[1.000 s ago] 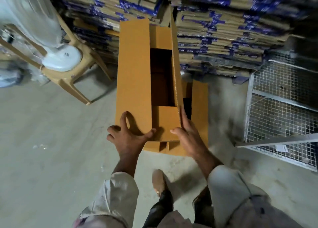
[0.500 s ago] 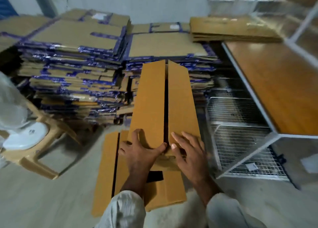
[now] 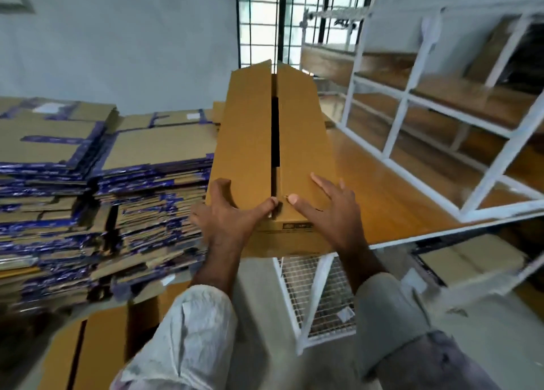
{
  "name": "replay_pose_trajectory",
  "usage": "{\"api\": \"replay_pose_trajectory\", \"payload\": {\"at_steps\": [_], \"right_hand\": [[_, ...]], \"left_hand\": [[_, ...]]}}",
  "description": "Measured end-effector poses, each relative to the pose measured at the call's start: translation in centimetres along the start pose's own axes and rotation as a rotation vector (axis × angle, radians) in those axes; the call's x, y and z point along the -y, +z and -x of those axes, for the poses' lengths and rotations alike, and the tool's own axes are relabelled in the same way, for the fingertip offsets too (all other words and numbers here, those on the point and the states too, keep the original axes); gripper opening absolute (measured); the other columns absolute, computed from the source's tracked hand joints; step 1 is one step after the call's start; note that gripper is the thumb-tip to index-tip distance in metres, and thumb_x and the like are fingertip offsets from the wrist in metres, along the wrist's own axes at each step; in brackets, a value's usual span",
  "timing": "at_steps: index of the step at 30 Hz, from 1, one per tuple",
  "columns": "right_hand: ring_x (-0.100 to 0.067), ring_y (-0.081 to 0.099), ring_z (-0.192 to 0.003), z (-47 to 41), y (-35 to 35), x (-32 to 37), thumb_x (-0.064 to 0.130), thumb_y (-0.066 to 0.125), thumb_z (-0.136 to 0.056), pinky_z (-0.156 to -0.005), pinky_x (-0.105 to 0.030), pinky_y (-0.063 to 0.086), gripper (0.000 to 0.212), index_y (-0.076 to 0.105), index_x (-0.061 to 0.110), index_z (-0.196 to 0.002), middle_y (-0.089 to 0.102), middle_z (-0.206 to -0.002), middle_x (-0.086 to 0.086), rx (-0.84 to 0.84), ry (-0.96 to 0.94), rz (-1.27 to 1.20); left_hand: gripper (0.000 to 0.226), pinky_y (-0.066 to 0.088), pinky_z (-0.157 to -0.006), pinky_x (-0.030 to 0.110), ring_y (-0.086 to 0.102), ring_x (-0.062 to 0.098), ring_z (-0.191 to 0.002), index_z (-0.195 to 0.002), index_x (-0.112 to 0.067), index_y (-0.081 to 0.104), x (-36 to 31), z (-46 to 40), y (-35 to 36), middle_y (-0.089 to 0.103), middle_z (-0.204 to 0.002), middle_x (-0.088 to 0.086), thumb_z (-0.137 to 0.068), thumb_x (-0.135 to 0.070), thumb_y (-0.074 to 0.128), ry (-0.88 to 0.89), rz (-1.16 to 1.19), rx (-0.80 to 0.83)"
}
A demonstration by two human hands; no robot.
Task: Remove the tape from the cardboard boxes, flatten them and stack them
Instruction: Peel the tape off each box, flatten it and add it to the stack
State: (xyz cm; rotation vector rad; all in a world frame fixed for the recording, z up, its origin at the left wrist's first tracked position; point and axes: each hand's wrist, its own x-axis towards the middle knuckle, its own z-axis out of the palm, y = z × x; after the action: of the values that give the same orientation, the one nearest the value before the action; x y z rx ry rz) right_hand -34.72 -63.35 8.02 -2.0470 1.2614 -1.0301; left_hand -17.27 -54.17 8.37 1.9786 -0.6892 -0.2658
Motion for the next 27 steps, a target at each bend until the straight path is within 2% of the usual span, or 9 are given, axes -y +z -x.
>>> {"api": "replay_pose_trajectory", "payload": {"at_steps": [3, 5, 9, 13, 16, 20, 22, 24, 27], "right_hand": [[-0.018, 0.016, -0.156, -3.3, -5.5, -3.0, 0.092, 0.062, -0.059, -0.112, -0.028, 0.022, 0.098, 0.049, 0.051, -0.146, 0.023, -0.169, -0.007, 0.023, -0.027, -0.040], [-0.018, 0.016, -0.156, -5.4, -8.8, -5.1, 0.088, 0.063, -0.059, -0.111, -0.027, 0.022, 0.096, 0.050, 0.050, -0.146, 0.024, -0.169, -0.006, 0.055, -0.041, -0.049], [-0.021, 0.022, -0.154, -9.3, -13.7, -9.9, 0.086, 0.065, -0.062, -0.113, -0.032, 0.027, 0.093, 0.052, 0.047, -0.146, 0.028, -0.167, -0.006, 0.097, -0.048, -0.011], [-0.023, 0.027, -0.152, -12.4, -16.3, -15.1, 0.091, 0.064, -0.062, -0.114, -0.035, 0.029, 0.093, 0.057, 0.045, -0.142, 0.039, -0.162, -0.005, 0.134, -0.030, 0.004], [-0.025, 0.028, -0.152, -14.2, -17.3, -18.4, 0.092, 0.063, -0.063, -0.116, -0.042, 0.030, 0.092, 0.057, 0.045, -0.142, 0.042, -0.160, -0.004, 0.184, -0.001, 0.019], [-0.023, 0.043, -0.143, -16.7, -19.3, -22.8, 0.100, 0.058, -0.056, -0.116, -0.050, 0.037, 0.097, 0.059, 0.047, -0.137, 0.048, -0.155, 0.000, 0.224, 0.041, -0.011], [-0.023, 0.042, -0.143, -17.9, -20.4, -25.0, 0.096, 0.063, -0.060, -0.117, -0.052, 0.035, 0.089, 0.061, 0.049, -0.135, 0.047, -0.156, 0.001, 0.254, 0.056, -0.036], [-0.024, 0.037, -0.146, -18.7, -21.0, -26.8, 0.091, 0.066, -0.063, -0.119, -0.052, 0.031, 0.083, 0.059, 0.050, -0.135, 0.040, -0.161, -0.001, 0.313, 0.062, -0.017], [-0.024, 0.030, -0.151, -19.2, -20.5, -28.4, 0.102, 0.058, -0.053, -0.118, -0.056, 0.029, 0.098, 0.051, 0.055, -0.140, 0.031, -0.166, 0.000, 0.357, 0.069, 0.042]], "left_hand": [[0.108, 0.052, -0.091, 0.050, 0.041, 0.037, -0.126, -0.126, -0.051, 0.035, -4.4, 0.6, 4.9, 0.039, -0.137, 0.012, -0.033, -0.090, 0.075, 0.018, 0.026, 0.009], [0.114, 0.053, -0.090, 0.053, 0.039, 0.037, -0.126, -0.127, -0.050, 0.033, -7.4, 1.3, 8.0, 0.038, -0.138, 0.013, -0.028, -0.094, 0.068, 0.003, -0.007, 0.031], [0.106, 0.048, -0.094, 0.048, 0.032, 0.039, -0.129, -0.131, -0.041, 0.034, -12.3, 3.0, 13.7, 0.031, -0.139, 0.015, -0.046, -0.089, 0.075, -0.002, -0.125, 0.068], [0.099, 0.046, -0.098, 0.050, 0.031, 0.040, -0.129, -0.122, -0.039, 0.033, -14.5, 4.3, 19.3, 0.032, -0.140, 0.018, -0.048, -0.090, 0.073, -0.052, -0.210, 0.107], [0.099, 0.046, -0.098, 0.051, 0.030, 0.041, -0.130, -0.130, -0.033, 0.036, -15.6, 5.0, 22.6, 0.030, -0.141, 0.019, -0.056, -0.087, 0.074, -0.082, -0.264, 0.119], [0.092, 0.049, -0.094, 0.051, 0.030, 0.041, -0.130, -0.130, -0.034, 0.037, -16.7, 5.6, 26.6, 0.031, -0.140, 0.019, -0.061, -0.085, 0.071, -0.028, -0.330, 0.165], [0.080, 0.050, -0.091, 0.050, 0.034, 0.039, -0.126, -0.124, -0.036, 0.037, -16.5, 6.2, 28.5, 0.033, -0.136, 0.017, -0.067, -0.083, 0.068, -0.008, -0.335, 0.224], [0.071, 0.044, -0.085, 0.043, 0.033, 0.038, -0.127, -0.123, -0.037, 0.038, -16.2, 7.0, 30.1, 0.032, -0.136, 0.015, -0.074, -0.079, 0.067, -0.007, -0.327, 0.266], [0.070, 0.038, -0.081, 0.044, 0.029, 0.040, -0.132, -0.132, -0.038, 0.038, -16.2, 7.0, 31.5, 0.028, -0.141, 0.016, -0.079, -0.077, 0.064, -0.001, -0.353, 0.234]]}}
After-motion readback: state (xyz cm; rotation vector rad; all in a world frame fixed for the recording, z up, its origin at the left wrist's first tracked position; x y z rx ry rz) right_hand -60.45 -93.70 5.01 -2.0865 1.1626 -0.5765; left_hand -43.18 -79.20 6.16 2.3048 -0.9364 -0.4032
